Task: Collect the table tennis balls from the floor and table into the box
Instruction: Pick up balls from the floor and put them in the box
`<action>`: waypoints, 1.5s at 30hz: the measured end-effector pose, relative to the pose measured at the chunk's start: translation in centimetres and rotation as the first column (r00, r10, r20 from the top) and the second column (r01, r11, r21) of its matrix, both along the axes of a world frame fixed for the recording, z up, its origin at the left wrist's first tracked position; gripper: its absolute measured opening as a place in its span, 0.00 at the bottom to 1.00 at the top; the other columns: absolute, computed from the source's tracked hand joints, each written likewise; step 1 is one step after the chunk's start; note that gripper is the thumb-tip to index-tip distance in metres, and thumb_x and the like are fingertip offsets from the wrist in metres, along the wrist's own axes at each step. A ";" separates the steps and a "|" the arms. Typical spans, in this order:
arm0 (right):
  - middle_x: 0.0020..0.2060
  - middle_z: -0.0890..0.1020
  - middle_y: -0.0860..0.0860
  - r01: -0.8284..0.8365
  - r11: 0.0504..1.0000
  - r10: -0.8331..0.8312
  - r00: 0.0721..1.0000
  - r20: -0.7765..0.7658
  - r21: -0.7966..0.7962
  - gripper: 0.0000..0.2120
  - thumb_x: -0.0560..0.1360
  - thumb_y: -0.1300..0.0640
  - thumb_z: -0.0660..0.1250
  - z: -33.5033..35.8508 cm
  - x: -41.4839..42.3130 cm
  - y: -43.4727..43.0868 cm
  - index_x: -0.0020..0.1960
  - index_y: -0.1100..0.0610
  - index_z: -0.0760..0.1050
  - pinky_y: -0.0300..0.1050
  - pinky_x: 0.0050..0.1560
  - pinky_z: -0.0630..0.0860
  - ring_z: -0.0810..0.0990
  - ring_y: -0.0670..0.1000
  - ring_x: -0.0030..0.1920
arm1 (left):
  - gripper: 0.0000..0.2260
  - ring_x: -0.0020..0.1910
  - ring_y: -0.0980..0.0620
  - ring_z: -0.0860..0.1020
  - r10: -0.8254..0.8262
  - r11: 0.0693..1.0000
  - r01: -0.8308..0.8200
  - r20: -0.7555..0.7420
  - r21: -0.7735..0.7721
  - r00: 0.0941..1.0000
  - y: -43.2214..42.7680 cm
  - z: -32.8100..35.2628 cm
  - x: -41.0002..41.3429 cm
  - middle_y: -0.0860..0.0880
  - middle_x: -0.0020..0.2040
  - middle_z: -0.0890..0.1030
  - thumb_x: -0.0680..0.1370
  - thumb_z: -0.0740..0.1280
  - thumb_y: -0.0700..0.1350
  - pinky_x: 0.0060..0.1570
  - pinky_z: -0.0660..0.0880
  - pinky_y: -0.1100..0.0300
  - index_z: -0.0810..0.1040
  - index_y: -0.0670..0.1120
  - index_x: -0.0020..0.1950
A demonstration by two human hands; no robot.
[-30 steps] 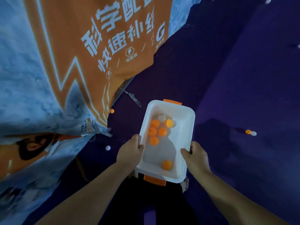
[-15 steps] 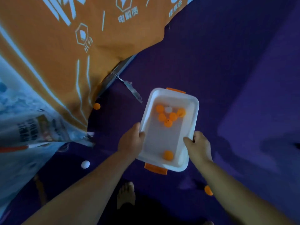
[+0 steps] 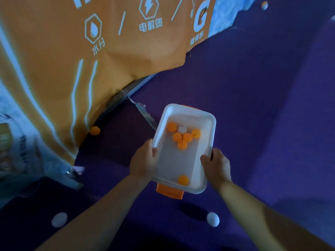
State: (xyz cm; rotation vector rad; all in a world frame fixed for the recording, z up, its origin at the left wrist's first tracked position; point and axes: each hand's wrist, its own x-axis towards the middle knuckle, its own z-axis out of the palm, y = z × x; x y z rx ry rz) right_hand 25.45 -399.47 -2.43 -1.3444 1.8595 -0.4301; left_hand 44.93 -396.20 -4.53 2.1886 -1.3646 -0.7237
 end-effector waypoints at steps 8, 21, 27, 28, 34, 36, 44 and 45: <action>0.69 0.65 0.59 -0.291 0.930 0.145 0.850 -0.507 -0.222 0.40 0.68 0.52 0.71 2.0 3.0 2.8 0.74 0.59 0.55 0.58 0.63 0.62 0.63 0.62 0.66 | 0.13 0.56 0.46 0.78 0.214 0.976 -0.214 -0.254 0.029 0.943 8.5 -1.1 4.7 0.45 0.59 0.80 0.81 0.58 0.43 0.55 0.73 0.55 0.75 0.44 0.64; 0.67 0.64 0.57 -0.487 0.834 0.377 0.846 -0.378 -0.258 0.33 0.69 0.59 0.68 0.9 10.4 5.2 0.71 0.57 0.59 0.57 0.63 0.65 0.64 0.60 0.65 | 0.20 0.65 0.39 0.68 0.403 0.814 -0.495 0.318 0.302 0.858 21.9 -7.8 15.2 0.40 0.68 0.71 0.76 0.64 0.37 0.63 0.65 0.48 0.72 0.45 0.69; 0.66 0.66 0.58 -0.377 0.877 0.256 0.892 -0.373 -0.298 0.29 0.71 0.60 0.67 1.4 7.2 4.1 0.69 0.58 0.61 0.59 0.63 0.67 0.67 0.61 0.64 | 0.20 0.57 0.46 0.74 0.337 0.912 -0.362 -0.155 -0.191 0.929 14.6 -3.4 9.8 0.41 0.59 0.74 0.74 0.70 0.37 0.57 0.71 0.58 0.73 0.37 0.65; 0.65 0.67 0.58 -0.353 0.881 0.225 0.898 -0.378 -0.315 0.29 0.71 0.60 0.67 1.5 6.6 3.9 0.69 0.58 0.61 0.60 0.63 0.67 0.67 0.61 0.64 | 0.20 0.55 0.51 0.74 0.271 0.909 -0.328 -0.233 -0.256 0.934 12.9 -2.1 8.4 0.44 0.59 0.74 0.74 0.71 0.40 0.54 0.73 0.62 0.72 0.39 0.64; 0.65 0.68 0.58 -0.267 0.899 0.103 0.900 -0.423 -0.349 0.27 0.70 0.63 0.67 1.3 4.1 3.3 0.67 0.60 0.66 0.58 0.63 0.64 0.65 0.61 0.64 | 0.21 0.52 0.60 0.72 -0.140 0.879 0.017 -0.224 -0.477 0.964 5.4 3.1 2.7 0.50 0.54 0.79 0.72 0.67 0.53 0.53 0.70 0.65 0.77 0.43 0.60; 0.65 0.68 0.57 -0.282 0.900 0.120 0.893 -0.434 -0.332 0.27 0.70 0.63 0.67 0.9 3.7 3.3 0.68 0.60 0.66 0.57 0.62 0.64 0.65 0.60 0.64 | 0.22 0.57 0.56 0.72 -0.199 0.888 0.102 -0.175 -0.448 0.964 3.9 3.1 2.4 0.48 0.58 0.79 0.73 0.68 0.53 0.59 0.69 0.59 0.75 0.42 0.63; 0.64 0.68 0.58 -0.347 0.896 0.177 0.852 -0.493 -0.278 0.26 0.70 0.63 0.69 -1.0 2.7 2.4 0.67 0.60 0.67 0.60 0.58 0.69 0.64 0.62 0.62 | 0.23 0.72 0.40 0.60 0.156 0.983 -0.175 0.237 0.057 0.959 -2.4 -2.6 13.6 0.41 0.74 0.62 0.77 0.64 0.46 0.70 0.59 0.48 0.66 0.44 0.72; 0.64 0.68 0.58 -0.352 0.894 0.177 0.846 -0.503 -0.276 0.26 0.70 0.63 0.69 -1.3 2.7 2.4 0.66 0.60 0.68 0.61 0.57 0.70 0.64 0.62 0.62 | 0.24 0.74 0.39 0.57 0.143 0.974 -0.184 0.271 0.130 0.952 -2.8 -3.4 14.8 0.41 0.75 0.59 0.77 0.64 0.46 0.71 0.58 0.47 0.64 0.44 0.73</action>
